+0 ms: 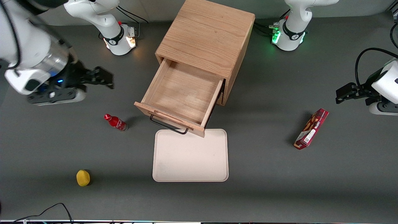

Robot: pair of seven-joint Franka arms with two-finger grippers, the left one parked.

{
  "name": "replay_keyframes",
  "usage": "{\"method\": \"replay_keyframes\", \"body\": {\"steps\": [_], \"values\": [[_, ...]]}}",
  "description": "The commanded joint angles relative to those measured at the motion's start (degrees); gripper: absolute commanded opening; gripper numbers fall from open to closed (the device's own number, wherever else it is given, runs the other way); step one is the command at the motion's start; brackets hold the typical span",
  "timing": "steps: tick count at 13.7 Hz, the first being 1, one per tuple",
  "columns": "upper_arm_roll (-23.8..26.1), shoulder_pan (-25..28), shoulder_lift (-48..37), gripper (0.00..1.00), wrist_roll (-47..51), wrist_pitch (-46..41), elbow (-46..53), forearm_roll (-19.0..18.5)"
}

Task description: Open upper drawer

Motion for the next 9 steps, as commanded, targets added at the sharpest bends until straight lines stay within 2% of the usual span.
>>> {"method": "replay_keyframes", "body": {"steps": [1,3,4,6,9], "values": [[-1.9,-0.2,-11.6,1.00,4.5,4.2,-17.9,-4.0],[-1.9,-0.2,-22.1,1.00,6.4,14.9,-34.4,-4.1],[-2.0,-0.3,-25.7,1.00,6.4,18.9,-39.4,-4.0],[-4.7,-0.6,-25.9,1.00,6.6,17.2,-38.9,-4.0],[-6.2,-0.9,-25.9,1.00,5.8,15.7,-36.6,-4.7]]}}
